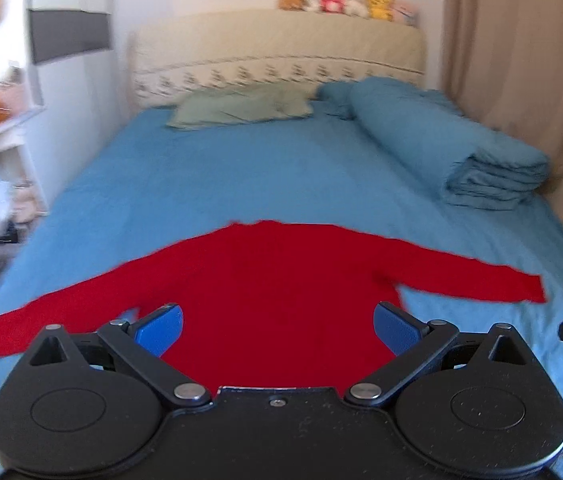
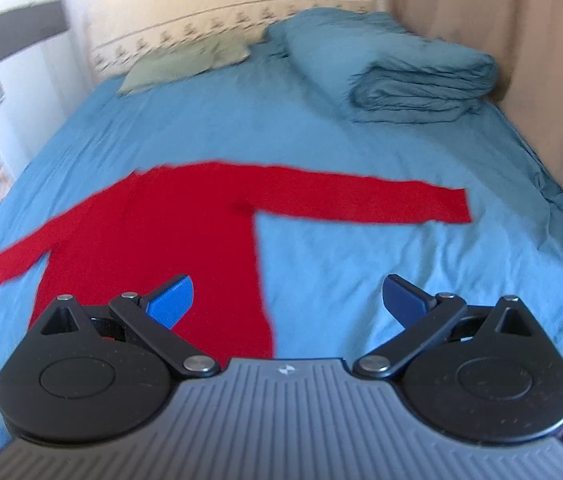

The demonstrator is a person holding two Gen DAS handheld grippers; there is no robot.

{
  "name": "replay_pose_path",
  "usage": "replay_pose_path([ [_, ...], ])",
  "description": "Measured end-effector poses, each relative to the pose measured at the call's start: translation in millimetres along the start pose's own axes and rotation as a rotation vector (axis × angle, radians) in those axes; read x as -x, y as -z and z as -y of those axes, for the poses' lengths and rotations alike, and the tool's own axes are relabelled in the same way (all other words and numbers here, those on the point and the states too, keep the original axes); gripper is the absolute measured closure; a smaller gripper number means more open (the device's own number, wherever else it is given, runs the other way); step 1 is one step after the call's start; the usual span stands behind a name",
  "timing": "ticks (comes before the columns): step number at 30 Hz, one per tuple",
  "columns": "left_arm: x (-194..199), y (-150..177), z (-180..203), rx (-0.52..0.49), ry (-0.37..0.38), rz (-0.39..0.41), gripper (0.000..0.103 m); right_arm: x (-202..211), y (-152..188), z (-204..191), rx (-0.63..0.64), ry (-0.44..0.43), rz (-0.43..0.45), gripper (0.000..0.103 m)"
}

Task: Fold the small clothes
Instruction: 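Grasp a sweater sleeve cuff with the right gripper and lift it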

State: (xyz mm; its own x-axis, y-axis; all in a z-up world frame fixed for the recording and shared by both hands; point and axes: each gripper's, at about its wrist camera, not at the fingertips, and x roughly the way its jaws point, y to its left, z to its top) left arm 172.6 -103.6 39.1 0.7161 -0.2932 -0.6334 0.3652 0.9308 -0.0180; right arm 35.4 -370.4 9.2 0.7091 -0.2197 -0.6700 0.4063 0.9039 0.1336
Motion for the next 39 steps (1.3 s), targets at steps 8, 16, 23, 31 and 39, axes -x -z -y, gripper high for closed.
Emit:
replay_pose_path([
  [8, -168, -45, 49, 0.008, 0.120, -0.134, 0.000, -125, -41, 94, -0.103, 0.137, -0.013, 0.000],
  [16, -309, -43, 92, -0.005, 0.128, -0.216, 0.000, -228, -27, 190, -0.367, 0.167, -0.049, 0.000],
  [23, -383, -28, 103, 0.040, 0.137, -0.285, 0.001, -292, -7, 229, -0.465, 0.203, -0.045, 0.000],
  [31, -407, -17, 127, -0.060, 0.074, -0.289, 0.000, -322, -12, 252, -0.481, 0.277, 0.040, 0.027],
  [39, -418, -17, 140, -0.099, 0.040, -0.309, 0.000, -330, -26, 240, -0.401, 0.328, 0.036, 0.083],
])
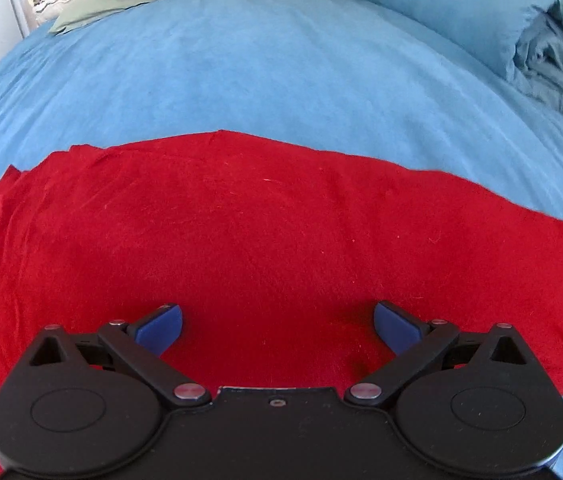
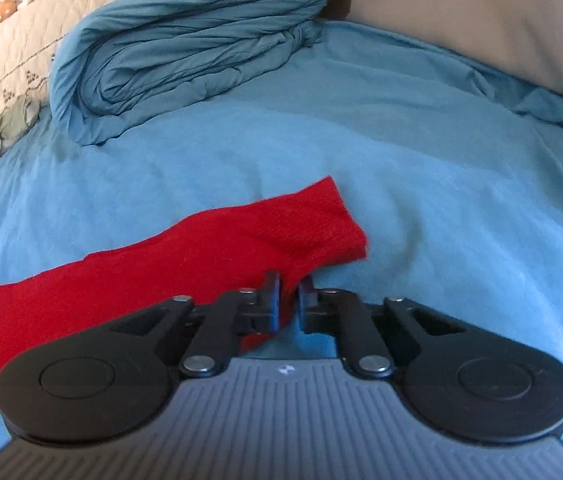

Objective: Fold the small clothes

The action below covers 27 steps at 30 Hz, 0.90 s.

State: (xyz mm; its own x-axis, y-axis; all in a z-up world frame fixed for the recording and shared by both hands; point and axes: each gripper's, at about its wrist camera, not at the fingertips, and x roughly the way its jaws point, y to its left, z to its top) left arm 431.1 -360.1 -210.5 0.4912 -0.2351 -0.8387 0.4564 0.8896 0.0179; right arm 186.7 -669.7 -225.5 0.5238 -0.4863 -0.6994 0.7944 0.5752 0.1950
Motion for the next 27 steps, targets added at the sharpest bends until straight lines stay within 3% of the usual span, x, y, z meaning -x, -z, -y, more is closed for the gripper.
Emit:
replay_pose_path([
  [5, 3, -14, -9, 0.029, 0.044, -0.056, 0.000, 18, -16, -29, 0.049, -0.039, 0.016, 0.083],
  [9, 30, -18, -47, 0.091, 0.050, -0.040, 0.000, 48, -34, -78, 0.084, -0.147, 0.056, 0.083],
  [13, 70, -17, -116, 0.136, 0.029, 0.024, 0.000, 84, -45, -152, 0.150, -0.294, 0.105, 0.083],
  [17, 106, -9, -206, 0.220, -0.004, 0.084, 0.000, 118, -37, -253, 0.230, -0.470, 0.128, 0.083],
  [21, 128, 17, -293, 0.298, -0.046, 0.115, 0.000, 145, 5, -361, 0.326, -0.641, 0.111, 0.083],
  [27, 130, 80, -389, 0.406, -0.081, 0.089, 0.001, 146, 134, -486, 0.511, -0.787, -0.042, 0.083],
])
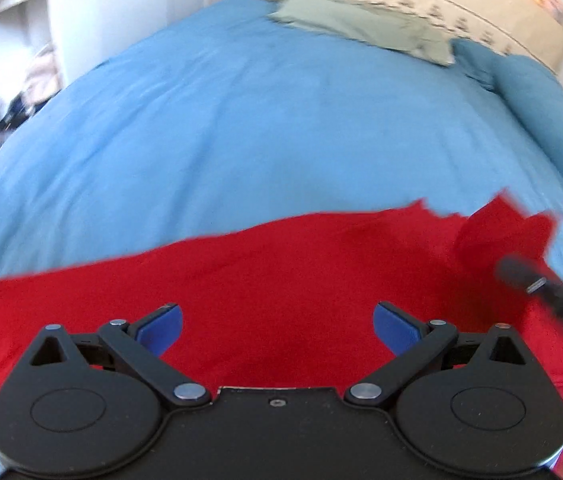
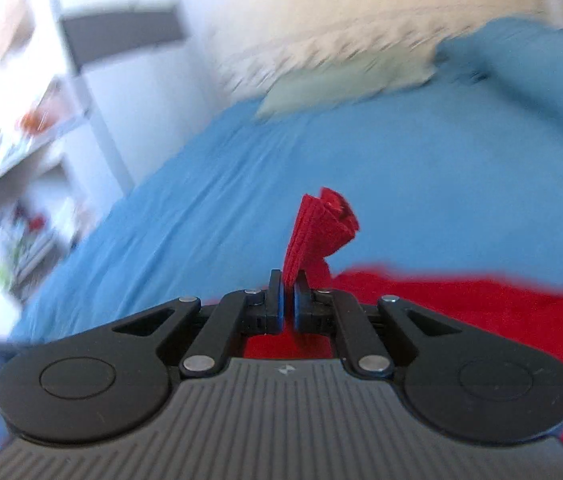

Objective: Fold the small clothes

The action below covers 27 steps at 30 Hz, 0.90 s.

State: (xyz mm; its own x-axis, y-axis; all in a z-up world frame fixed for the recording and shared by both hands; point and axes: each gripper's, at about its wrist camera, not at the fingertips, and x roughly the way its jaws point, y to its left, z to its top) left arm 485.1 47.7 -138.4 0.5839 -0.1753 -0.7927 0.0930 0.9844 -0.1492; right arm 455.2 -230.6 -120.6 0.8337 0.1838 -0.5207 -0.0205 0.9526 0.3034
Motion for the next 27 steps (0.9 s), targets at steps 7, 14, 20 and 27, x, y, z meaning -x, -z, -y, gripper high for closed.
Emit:
replay_pose_path([
  [7, 3, 22, -33, 0.029, 0.079, 0.041, 0.001, -62, 92, -58, 0.124, -0.016, -0.136, 0.083],
  [14, -17, 14, -9, -0.037, 0.162, 0.048, 0.000, -70, 112, -77, 0.271, -0.032, -0.110, 0.047],
  [20, -24, 16, 16, -0.047, 0.297, -0.007, 0.001, -38, 105, -73, 0.385, -0.083, -0.089, 0.009],
  [27, -51, 29, 45, -0.042, 0.321, -0.045, 0.017, 4, 94, -29, 0.395, -0.040, -0.102, 0.006],
])
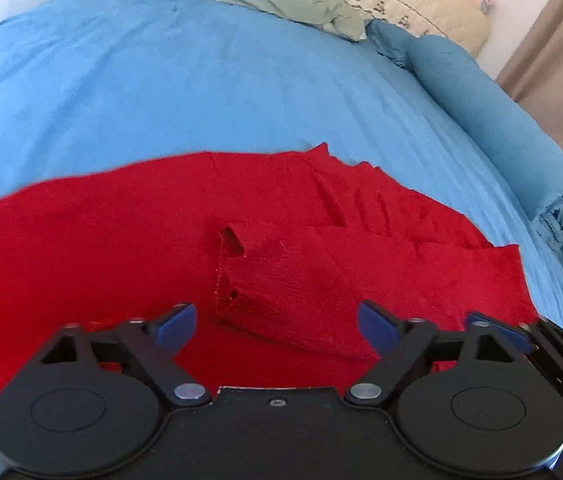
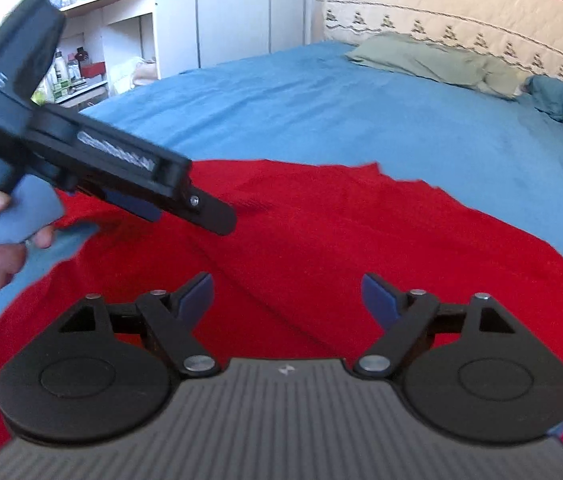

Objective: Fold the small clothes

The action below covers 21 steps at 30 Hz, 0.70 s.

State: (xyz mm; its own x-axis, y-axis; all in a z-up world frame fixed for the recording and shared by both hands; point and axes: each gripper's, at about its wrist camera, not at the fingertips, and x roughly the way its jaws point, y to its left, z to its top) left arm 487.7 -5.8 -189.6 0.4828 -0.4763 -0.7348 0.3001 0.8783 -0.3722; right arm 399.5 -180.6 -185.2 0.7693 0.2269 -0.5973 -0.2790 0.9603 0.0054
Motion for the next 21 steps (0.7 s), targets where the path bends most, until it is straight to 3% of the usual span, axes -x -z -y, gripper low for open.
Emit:
replay_pose_path([
  [6, -7, 6, 0, 0.007, 0.006, 0.009, 0.028, 18, 22, 28, -0.074, 0.016, 0.002, 0.006],
  [10, -13, 3, -2, 0.017, -0.044, 0.009, 0.071, 19, 31, 39, -0.130, 0.006, -0.009, 0.006],
  [11, -14, 3, -3, 0.025, -0.053, 0.008, 0.091, 20, 32, 40, -0.134, 0.010, -0.009, 0.006],
  [15, -13, 2, -2, 0.031, -0.072, 0.014, 0.094, 20, 34, 39, -0.143, 0.014, -0.005, 0.006],
  [21, 17, -2, 14, -0.094, -0.140, 0.116, 0.095, 25, 30, 36, -0.131, 0.012, 0.013, 0.006],
])
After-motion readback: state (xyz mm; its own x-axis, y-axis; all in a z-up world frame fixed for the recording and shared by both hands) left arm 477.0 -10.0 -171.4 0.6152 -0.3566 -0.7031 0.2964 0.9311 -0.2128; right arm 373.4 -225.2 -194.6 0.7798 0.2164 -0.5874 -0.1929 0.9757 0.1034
